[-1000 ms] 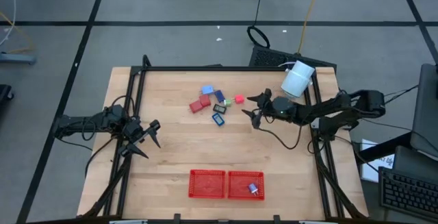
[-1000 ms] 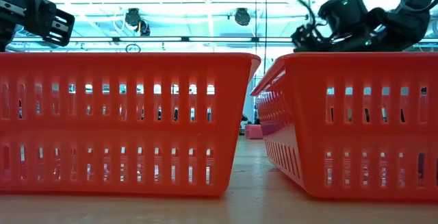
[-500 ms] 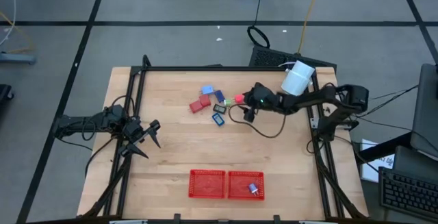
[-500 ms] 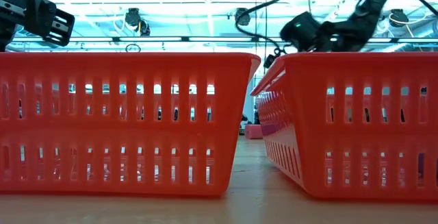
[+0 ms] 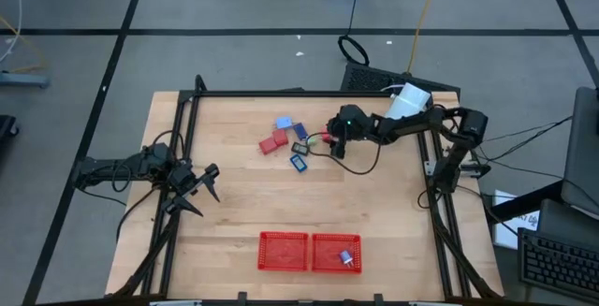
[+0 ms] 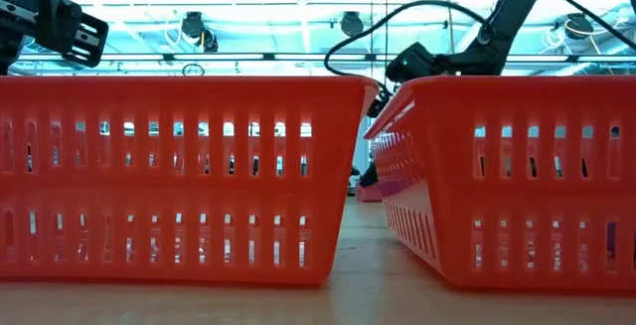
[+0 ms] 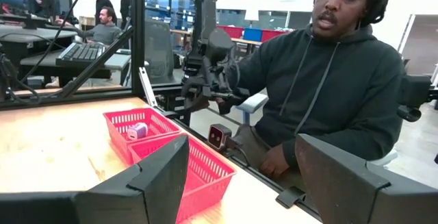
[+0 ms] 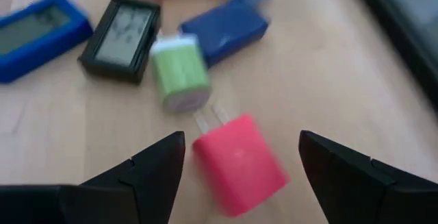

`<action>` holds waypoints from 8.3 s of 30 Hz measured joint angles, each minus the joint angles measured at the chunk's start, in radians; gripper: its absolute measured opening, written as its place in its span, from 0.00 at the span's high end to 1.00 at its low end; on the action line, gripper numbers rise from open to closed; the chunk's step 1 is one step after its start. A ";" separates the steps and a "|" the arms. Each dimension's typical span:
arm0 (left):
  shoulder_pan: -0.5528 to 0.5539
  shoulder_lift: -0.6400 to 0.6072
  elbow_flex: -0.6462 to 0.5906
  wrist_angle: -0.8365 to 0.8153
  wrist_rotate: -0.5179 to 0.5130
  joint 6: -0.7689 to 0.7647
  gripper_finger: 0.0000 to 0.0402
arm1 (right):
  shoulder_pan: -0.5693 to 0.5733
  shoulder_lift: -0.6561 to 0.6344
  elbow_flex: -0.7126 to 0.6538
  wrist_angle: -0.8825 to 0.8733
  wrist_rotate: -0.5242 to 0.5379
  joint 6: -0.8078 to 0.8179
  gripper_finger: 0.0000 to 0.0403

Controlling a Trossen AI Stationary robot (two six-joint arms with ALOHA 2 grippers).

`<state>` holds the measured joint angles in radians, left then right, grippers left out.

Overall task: Pick & Place Office items
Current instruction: Put the pink charger adapter into the right red bin

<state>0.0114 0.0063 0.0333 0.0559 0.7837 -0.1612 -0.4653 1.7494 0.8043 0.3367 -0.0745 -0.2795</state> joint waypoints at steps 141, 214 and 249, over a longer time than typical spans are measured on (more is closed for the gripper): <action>0.000 0.000 0.000 0.000 0.000 0.000 0.33 | 0.192 0.075 -0.002 0.055 0.283 0.398 0.58; 0.000 0.000 0.000 0.000 0.000 0.000 0.33 | 0.418 -0.292 -0.002 -0.155 0.282 0.309 0.59; 0.000 0.000 0.000 0.000 0.000 0.000 0.33 | 1.026 -0.328 -0.002 -0.075 0.314 0.447 0.59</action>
<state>0.0115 0.0063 0.0334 0.0563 0.7837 -0.1616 0.5608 1.4212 0.8024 0.2620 0.2396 0.1674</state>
